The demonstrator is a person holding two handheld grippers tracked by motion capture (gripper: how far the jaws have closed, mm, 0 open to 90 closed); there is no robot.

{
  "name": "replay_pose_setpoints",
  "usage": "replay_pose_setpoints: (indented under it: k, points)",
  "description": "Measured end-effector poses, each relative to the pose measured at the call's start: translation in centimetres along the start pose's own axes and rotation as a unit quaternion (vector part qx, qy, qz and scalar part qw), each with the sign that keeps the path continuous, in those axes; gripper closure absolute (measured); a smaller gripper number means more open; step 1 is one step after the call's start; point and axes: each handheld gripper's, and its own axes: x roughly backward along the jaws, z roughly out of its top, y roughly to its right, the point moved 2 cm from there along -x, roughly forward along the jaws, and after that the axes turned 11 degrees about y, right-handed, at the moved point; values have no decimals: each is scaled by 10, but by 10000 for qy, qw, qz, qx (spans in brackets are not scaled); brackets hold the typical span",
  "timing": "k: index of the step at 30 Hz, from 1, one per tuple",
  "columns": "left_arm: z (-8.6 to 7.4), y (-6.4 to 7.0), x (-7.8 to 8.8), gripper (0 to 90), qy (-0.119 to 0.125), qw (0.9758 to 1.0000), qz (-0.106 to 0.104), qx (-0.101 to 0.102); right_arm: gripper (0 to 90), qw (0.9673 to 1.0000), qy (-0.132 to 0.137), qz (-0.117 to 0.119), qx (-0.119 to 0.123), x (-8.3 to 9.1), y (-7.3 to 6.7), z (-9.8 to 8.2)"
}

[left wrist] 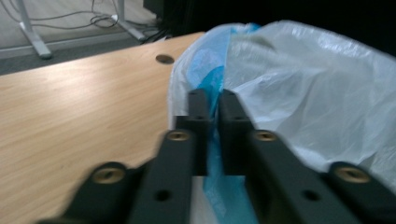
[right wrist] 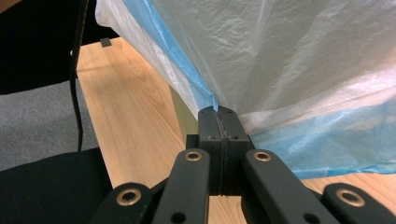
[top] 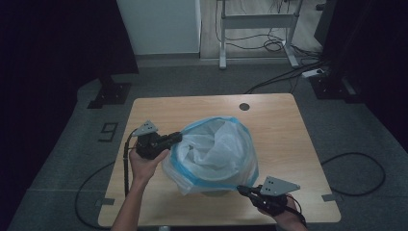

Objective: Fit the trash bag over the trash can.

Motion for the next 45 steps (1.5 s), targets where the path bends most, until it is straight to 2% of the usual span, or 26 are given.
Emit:
replay_pose_setpoints:
  k: [6,8,10,13,15,17,25,29,30,31,32,35,38,40,42,45]
  points:
    - [6,-19,-5,900,118,9993,259,259,887,9999,-22,-49,135,1,2,0]
    - [5,-28,-10,900,112,9987,227,443,887,9999,-2,-41,127,1,3,-1]
    - [3,-34,-15,900,66,9985,327,445,887,9999,36,-16,116,0,4,-1]
    - [0,-40,-19,899,-30,9981,284,541,887,9999,61,-33,103,-2,5,-1]
    - [-2,-42,-20,898,-34,9979,257,602,887,9999,93,12,79,-2,6,0]
    - [-6,-44,-21,896,-97,9974,214,682,887,9999,22,17,163,-5,5,-1]
    - [-28,-46,-13,886,-233,9967,101,765,887,9997,-183,98,107,-17,3,-9]
    - [-33,-46,-14,879,-340,9962,95,794,883,9995,-275,114,80,-21,5,-10]
    - [-33,-46,-14,876,-347,9964,115,771,838,9994,-301,157,79,-21,6,-9]
    - [-33,-45,-14,874,-343,9965,128,745,747,9990,-330,286,83,-20,6,-8]
    - [-33,-45,-15,869,-336,9966,109,745,675,9991,-282,286,158,-17,5,-4]
    - [-32,-44,-15,858,-306,9969,105,711,569,9995,116,226,193,4,7,12]
    - [-33,-44,-16,854,-272,9972,139,687,504,9983,538,57,196,28,17,33]
    - [-32,-44,-16,853,-235,9973,167,669,486,9975,667,-139,196,36,29,48]
    - [-32,-43,-15,854,-189,9975,183,654,468,9964,754,-347,173,36,45,61]
    - [-31,-41,-15,855,-144,9977,179,635,452,9944,886,-576,9,25,74,81]
